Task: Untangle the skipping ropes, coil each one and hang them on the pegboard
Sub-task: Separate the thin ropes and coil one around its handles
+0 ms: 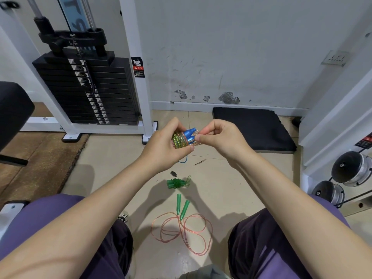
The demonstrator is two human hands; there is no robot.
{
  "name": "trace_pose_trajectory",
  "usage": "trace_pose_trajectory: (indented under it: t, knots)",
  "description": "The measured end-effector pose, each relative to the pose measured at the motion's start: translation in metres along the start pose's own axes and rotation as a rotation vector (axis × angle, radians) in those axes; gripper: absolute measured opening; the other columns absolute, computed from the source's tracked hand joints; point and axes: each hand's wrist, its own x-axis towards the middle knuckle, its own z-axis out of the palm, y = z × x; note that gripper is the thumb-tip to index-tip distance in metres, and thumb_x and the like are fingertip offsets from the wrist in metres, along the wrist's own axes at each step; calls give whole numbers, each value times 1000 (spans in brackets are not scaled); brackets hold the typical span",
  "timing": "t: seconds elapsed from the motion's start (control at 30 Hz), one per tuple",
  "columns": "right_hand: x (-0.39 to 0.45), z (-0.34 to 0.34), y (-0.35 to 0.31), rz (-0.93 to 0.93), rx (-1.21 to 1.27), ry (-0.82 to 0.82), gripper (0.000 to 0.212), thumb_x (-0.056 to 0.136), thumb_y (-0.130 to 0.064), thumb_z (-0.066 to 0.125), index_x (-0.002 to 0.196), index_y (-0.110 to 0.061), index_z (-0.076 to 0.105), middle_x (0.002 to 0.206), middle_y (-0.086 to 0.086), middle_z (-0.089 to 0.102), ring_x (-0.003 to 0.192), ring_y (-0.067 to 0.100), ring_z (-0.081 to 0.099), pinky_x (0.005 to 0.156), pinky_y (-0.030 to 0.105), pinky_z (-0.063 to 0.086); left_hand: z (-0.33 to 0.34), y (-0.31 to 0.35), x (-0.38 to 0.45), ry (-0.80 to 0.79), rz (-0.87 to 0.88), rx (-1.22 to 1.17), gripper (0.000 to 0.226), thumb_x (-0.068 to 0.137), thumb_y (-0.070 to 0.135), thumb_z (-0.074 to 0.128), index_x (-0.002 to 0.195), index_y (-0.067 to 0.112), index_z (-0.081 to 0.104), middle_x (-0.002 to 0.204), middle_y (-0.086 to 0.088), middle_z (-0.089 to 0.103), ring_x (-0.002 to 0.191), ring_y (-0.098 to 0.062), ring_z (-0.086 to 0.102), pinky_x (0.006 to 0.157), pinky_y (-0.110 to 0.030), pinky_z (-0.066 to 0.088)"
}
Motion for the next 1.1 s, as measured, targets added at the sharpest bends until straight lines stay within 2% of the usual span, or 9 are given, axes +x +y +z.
trace_pose_trajectory:
  t: [0.17,0.43,0.57,0.67,0.8,0.97,1.03,1.1]
  knots:
    - [-2,-1,-1,27,99,-12,21,73,4,79,72,-9,63,81,16,68,74,22,62,78,30,51,-2,-1,1,2,-27,-56,38,73,27,87,90,25,53,87,6,69,69,-11,53,64,-31,46]
    - [0,-1,-1,63,80,-25,21,73,7,78,69,-9,64,72,6,69,66,14,62,69,22,52,-3,-4,2,-13,-34,-105,37,71,28,89,93,24,58,89,2,69,70,-11,54,65,-28,45]
    - [0,-3,-2,63,-24,-56,14,74,1,80,76,-5,67,84,19,73,74,19,66,78,30,54,-3,-6,2,-34,-18,-82,36,74,31,87,93,25,57,88,1,68,71,-12,54,65,-29,44]
    - [0,-5,-3,51,-71,-82,13,76,-5,81,79,-4,68,83,19,73,70,15,66,69,21,53,-2,-8,1,-30,-12,-86,35,75,31,86,93,24,57,89,-1,68,70,-13,52,64,-29,43]
    - [-1,0,-1,31,-71,-45,12,79,-2,78,82,0,66,85,29,67,75,24,60,79,37,53,-2,-8,3,-32,-16,-98,34,75,36,86,90,26,57,86,0,67,64,-4,49,59,-23,39]
    - [-1,-3,-2,20,-56,-85,10,78,1,77,83,-3,69,71,14,58,68,19,53,70,27,44,-1,-7,4,-39,-21,-106,35,75,35,86,89,23,57,81,4,65,60,0,49,55,-15,34]
    - [-1,-4,-1,12,-57,-97,10,78,3,76,84,-3,70,66,8,54,62,14,48,67,27,41,-1,-7,4,-41,-23,-80,34,75,35,85,90,24,56,80,5,64,60,-2,47,55,-18,34]
    - [-1,-4,0,-7,-82,-103,12,79,4,74,80,-8,72,62,4,49,58,11,42,61,21,37,-1,-7,5,-50,-26,-56,34,75,34,85,90,24,55,81,3,64,61,-4,46,55,-22,34]
